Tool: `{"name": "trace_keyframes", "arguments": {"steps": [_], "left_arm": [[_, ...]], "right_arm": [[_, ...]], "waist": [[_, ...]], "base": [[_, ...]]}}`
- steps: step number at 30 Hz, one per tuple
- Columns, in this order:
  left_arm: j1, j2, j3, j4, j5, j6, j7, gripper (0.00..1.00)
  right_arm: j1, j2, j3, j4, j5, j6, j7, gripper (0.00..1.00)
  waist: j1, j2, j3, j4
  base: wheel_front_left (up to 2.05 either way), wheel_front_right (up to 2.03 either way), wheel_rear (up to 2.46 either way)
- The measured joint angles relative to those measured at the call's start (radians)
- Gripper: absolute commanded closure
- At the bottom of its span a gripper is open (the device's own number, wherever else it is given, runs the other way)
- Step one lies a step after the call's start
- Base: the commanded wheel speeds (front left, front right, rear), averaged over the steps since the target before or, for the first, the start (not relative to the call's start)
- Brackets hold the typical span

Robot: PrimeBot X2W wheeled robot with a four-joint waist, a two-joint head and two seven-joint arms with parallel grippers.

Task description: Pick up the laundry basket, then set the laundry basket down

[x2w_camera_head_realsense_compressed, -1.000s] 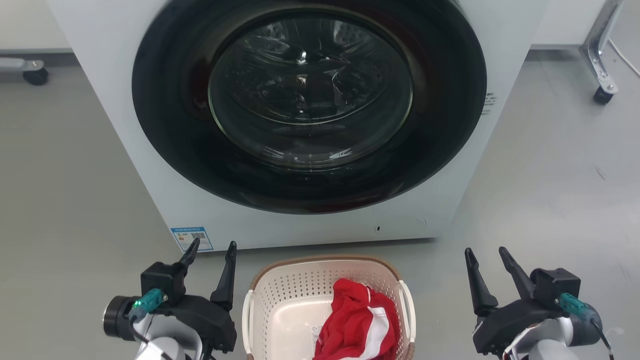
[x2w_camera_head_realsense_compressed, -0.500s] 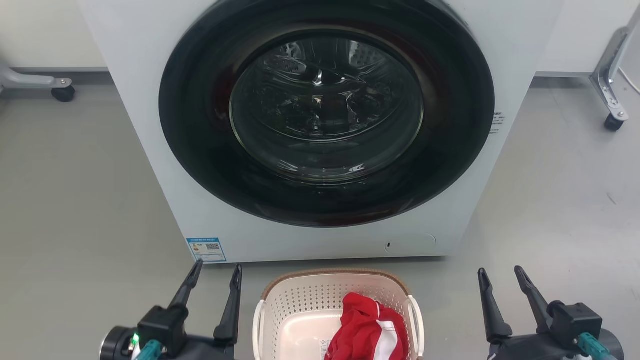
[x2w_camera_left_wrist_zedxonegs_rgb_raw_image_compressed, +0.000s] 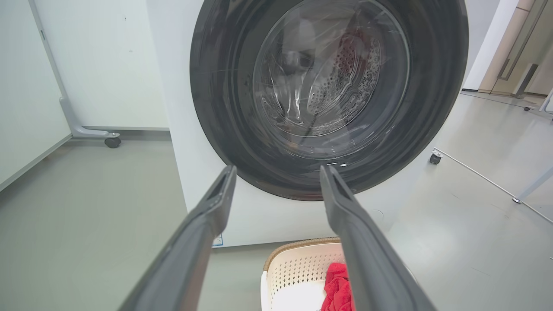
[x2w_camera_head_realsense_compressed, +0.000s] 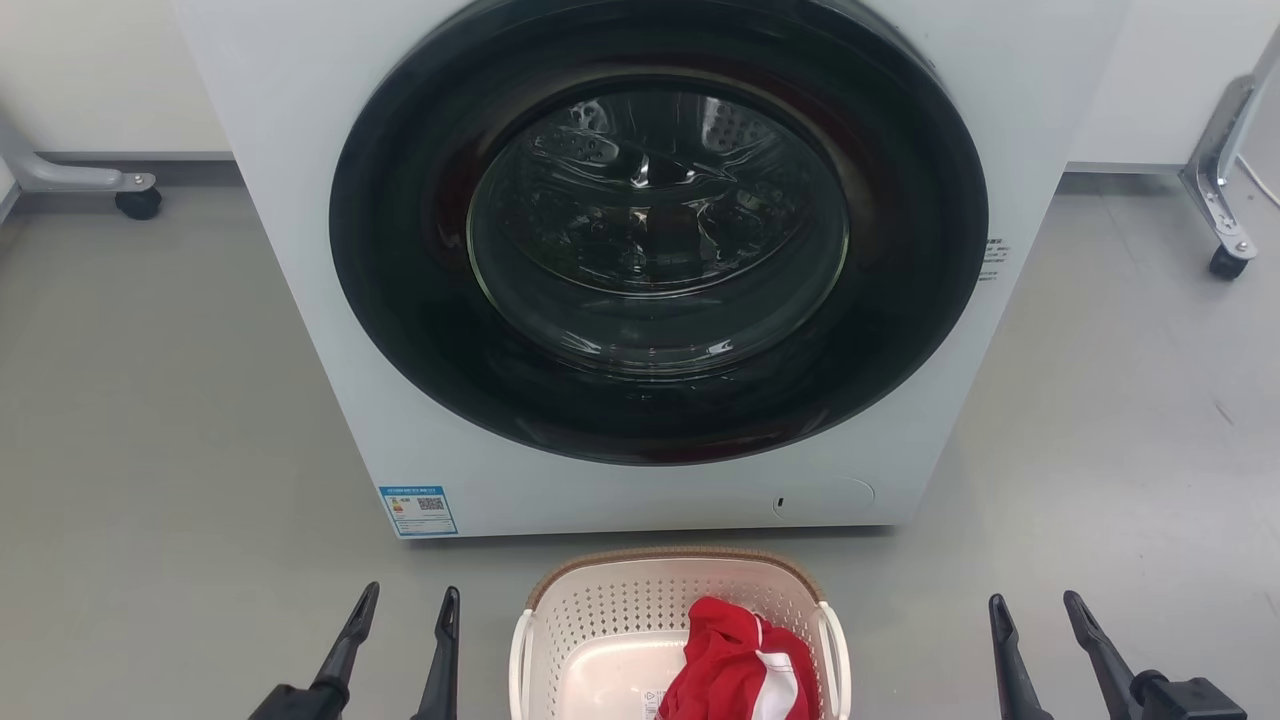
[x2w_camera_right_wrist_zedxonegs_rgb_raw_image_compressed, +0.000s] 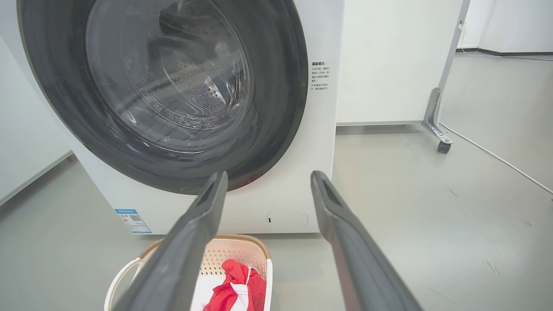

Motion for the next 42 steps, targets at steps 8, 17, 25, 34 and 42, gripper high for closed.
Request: {"name": "trace_keyframes", "arguments": {"steps": [8,17,25,34,42], "left_arm": [[0.039,-0.003,0.023,-0.027,0.006,0.000,0.034,0.00],[0.045,-0.012,0.035,-0.042,0.016,0.000,0.080,0.00],[0.063,-0.030,0.056,-0.057,0.027,0.001,0.106,0.00],[0.067,-0.044,0.074,-0.073,0.059,0.001,0.134,0.00],[0.081,-0.055,0.083,-0.086,0.067,0.001,0.155,0.00]], "right_arm": [[0.027,0.000,-0.025,-0.038,-0.012,-0.005,0.000,0.00],[0.038,0.006,-0.045,-0.072,-0.022,-0.008,0.000,0.00],[0.049,0.012,-0.059,-0.086,-0.029,-0.009,0.007,0.00],[0.067,0.020,-0.067,-0.106,-0.046,-0.009,0.022,0.00],[0.068,0.025,-0.074,-0.115,-0.054,-0.009,0.034,0.00]], "waist": [[0.0000,0.0000,0.001,-0.002],[0.0000,0.0000,0.000,-0.004],[-0.0001,0.0000,-0.004,-0.005],[0.0000,0.0000,-0.009,-0.006],[-0.0001,0.0000,-0.013,-0.006]], "base": [[0.00,0.00,0.00],[0.00,0.00,0.00],[0.00,0.00,0.00],[0.00,0.00,0.00],[0.00,0.00,0.00]]}}
